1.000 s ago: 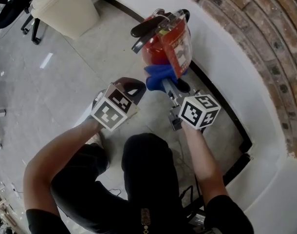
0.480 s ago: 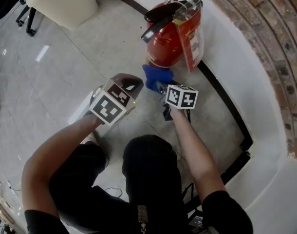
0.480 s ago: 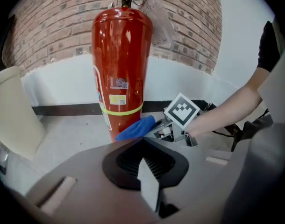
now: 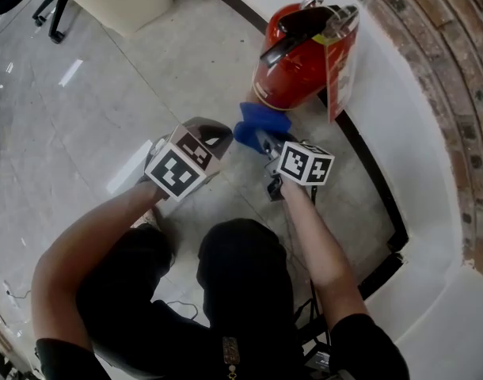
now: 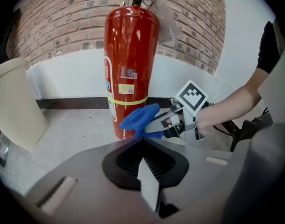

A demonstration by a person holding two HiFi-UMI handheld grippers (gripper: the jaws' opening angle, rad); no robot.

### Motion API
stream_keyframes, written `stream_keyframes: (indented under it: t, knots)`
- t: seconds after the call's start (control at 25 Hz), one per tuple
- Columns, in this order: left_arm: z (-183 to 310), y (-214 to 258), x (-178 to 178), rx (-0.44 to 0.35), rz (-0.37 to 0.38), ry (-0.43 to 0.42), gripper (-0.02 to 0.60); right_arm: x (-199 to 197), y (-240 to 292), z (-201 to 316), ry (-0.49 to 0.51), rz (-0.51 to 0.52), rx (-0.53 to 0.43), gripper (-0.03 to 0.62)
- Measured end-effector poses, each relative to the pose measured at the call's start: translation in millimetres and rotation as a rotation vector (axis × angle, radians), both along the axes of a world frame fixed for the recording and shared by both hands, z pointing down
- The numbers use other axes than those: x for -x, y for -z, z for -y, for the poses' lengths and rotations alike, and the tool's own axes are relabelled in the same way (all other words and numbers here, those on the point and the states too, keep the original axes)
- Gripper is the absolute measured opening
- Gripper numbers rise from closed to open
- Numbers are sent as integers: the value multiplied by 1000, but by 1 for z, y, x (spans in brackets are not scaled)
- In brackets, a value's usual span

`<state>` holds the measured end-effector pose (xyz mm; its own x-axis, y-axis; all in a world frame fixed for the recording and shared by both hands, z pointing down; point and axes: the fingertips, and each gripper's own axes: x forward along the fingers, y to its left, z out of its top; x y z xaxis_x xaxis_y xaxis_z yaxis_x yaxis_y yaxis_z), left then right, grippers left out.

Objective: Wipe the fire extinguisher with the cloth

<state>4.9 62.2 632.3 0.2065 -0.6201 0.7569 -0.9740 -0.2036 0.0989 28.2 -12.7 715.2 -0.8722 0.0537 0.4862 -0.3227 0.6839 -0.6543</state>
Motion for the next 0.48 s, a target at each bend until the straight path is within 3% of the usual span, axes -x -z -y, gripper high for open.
stream_keyframes:
  t: [0.28, 0.48]
  knots:
    - [10, 39, 22, -80, 39, 49, 5, 9, 110, -7, 34, 224, -20, 71]
    - [21, 100, 31, -232, 92, 53, 5, 21, 174, -13, 31, 341, -7, 71]
